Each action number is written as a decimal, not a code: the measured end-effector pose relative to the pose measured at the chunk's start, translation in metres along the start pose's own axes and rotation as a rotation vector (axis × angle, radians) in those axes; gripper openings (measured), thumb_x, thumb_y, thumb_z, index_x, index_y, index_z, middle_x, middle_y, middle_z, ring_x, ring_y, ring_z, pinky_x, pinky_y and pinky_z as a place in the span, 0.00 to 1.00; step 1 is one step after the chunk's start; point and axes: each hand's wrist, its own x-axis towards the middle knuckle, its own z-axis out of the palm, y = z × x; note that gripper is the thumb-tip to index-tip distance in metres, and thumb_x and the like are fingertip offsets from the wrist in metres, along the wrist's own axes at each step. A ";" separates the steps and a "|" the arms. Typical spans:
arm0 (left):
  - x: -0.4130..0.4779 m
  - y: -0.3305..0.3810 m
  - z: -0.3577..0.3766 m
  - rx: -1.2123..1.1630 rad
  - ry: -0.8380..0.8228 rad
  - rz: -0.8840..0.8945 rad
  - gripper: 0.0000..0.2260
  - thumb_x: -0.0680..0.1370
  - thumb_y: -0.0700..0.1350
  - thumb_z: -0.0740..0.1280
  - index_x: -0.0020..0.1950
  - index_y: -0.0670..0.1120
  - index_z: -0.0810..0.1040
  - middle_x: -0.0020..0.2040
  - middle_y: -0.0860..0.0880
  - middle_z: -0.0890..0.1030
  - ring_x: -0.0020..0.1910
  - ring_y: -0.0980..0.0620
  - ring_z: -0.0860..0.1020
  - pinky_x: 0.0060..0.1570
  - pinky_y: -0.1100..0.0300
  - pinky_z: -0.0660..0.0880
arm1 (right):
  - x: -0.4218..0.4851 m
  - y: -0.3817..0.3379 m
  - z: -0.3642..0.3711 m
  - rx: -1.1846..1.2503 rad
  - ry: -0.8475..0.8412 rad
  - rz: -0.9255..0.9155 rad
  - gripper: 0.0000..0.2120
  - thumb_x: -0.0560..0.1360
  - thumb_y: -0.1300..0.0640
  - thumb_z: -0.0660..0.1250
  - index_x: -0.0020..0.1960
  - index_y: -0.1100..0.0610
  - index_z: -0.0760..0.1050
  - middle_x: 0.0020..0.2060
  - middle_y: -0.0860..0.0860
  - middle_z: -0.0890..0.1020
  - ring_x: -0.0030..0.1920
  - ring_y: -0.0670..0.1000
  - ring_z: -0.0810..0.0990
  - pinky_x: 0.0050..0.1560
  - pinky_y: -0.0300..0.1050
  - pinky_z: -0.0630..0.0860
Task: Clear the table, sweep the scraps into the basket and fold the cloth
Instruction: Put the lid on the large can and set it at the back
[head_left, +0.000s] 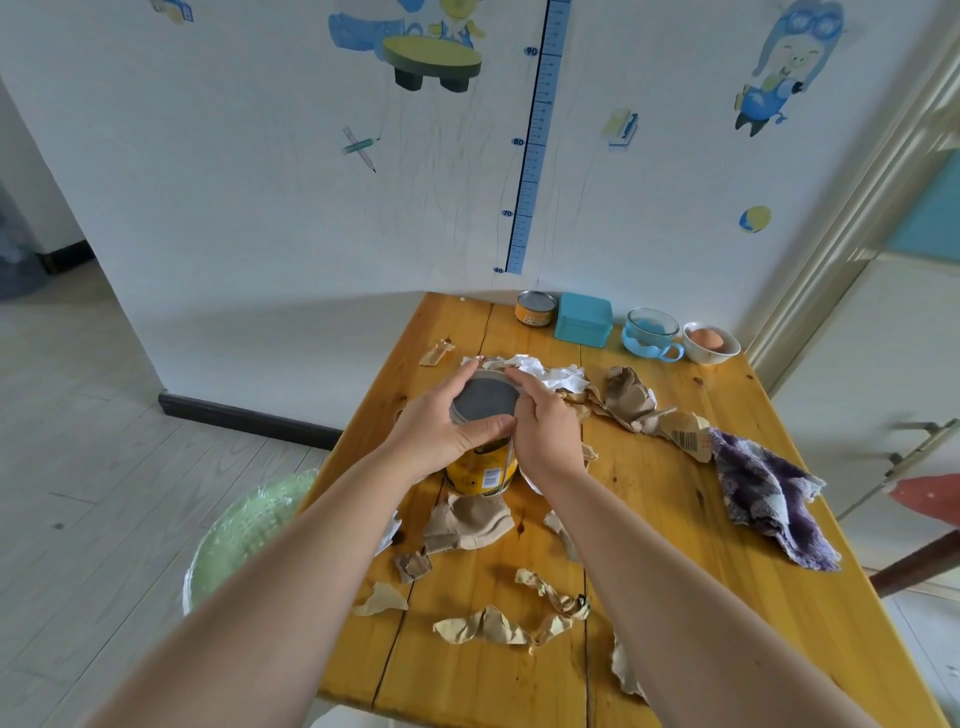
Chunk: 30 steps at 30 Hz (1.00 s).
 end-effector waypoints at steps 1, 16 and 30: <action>0.000 0.000 0.000 -0.017 -0.002 -0.004 0.44 0.63 0.66 0.66 0.75 0.55 0.54 0.70 0.49 0.68 0.64 0.51 0.69 0.57 0.60 0.70 | 0.000 0.000 0.001 0.005 0.000 0.006 0.19 0.81 0.59 0.49 0.69 0.50 0.68 0.62 0.56 0.77 0.59 0.55 0.76 0.54 0.47 0.76; -0.001 -0.003 0.017 -0.486 0.167 -0.156 0.12 0.82 0.49 0.51 0.62 0.57 0.68 0.58 0.47 0.74 0.61 0.48 0.72 0.60 0.51 0.70 | 0.002 -0.009 -0.015 0.510 -0.210 0.448 0.13 0.80 0.56 0.52 0.49 0.50 0.75 0.43 0.50 0.76 0.46 0.48 0.74 0.60 0.54 0.73; -0.001 0.004 0.004 -0.141 0.094 -0.158 0.17 0.81 0.55 0.49 0.66 0.51 0.66 0.59 0.48 0.74 0.60 0.48 0.72 0.54 0.54 0.69 | -0.002 -0.013 -0.023 0.401 -0.264 0.443 0.15 0.81 0.52 0.51 0.61 0.56 0.71 0.60 0.58 0.76 0.61 0.57 0.74 0.61 0.54 0.73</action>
